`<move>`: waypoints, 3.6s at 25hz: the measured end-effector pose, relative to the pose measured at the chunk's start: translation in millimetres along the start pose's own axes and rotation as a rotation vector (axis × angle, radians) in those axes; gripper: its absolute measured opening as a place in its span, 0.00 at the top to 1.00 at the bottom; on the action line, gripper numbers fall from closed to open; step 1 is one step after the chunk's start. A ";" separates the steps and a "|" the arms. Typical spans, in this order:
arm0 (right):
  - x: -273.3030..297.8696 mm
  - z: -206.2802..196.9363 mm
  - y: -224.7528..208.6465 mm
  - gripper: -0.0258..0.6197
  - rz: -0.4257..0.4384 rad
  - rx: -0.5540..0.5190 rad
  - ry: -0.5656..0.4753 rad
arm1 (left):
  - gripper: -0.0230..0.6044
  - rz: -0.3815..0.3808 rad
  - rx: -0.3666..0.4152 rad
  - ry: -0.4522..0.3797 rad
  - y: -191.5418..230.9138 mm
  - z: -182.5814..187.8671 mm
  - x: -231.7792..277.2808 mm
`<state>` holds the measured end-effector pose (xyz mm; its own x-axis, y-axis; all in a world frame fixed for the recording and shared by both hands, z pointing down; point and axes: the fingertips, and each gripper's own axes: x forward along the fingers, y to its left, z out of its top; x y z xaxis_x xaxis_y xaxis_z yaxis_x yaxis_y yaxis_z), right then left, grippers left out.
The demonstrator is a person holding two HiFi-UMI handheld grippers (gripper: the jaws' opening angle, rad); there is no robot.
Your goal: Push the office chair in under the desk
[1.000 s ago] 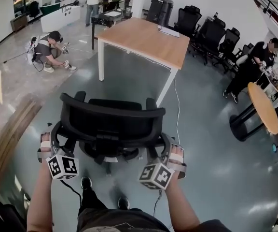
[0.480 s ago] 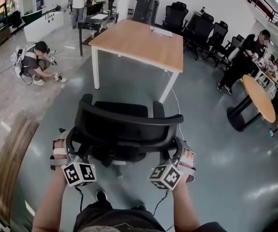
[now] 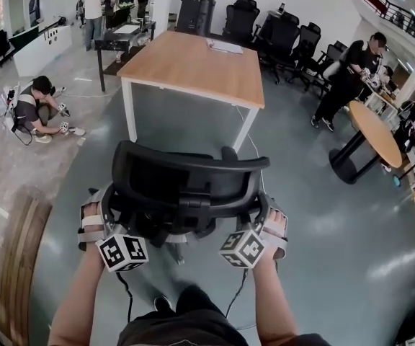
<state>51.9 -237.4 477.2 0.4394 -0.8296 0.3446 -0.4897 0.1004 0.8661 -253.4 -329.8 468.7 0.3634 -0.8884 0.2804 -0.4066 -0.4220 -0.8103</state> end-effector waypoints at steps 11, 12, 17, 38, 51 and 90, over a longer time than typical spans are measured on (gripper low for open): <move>56.5 50.8 -3.1 0.55 -0.032 0.024 0.052 | 0.41 -0.030 0.021 -0.083 45.0 -18.4 94.7; 64.1 55.7 -4.5 0.55 -0.033 0.027 0.057 | 0.41 -0.030 0.024 -0.088 49.6 -19.2 104.5; 102.6 71.4 -13.0 0.55 -0.043 0.040 0.080 | 0.41 -0.037 0.035 -0.114 65.7 -17.1 151.9; 273.5 136.6 -54.7 0.55 -0.085 0.057 0.107 | 0.41 -0.059 0.047 -0.156 126.8 -7.3 346.6; 363.1 140.5 -92.7 0.55 -0.106 0.077 0.171 | 0.41 -0.075 0.084 -0.214 144.9 29.5 450.1; 540.0 131.7 -173.3 0.54 -0.164 0.059 0.170 | 0.40 -0.004 0.101 -0.226 158.8 102.7 623.5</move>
<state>274.8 -775.1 465.5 0.6345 -0.7273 0.2616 -0.4425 -0.0644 0.8944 -5.4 -932.2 462.0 0.5476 -0.8192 0.1702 -0.3237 -0.3949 -0.8598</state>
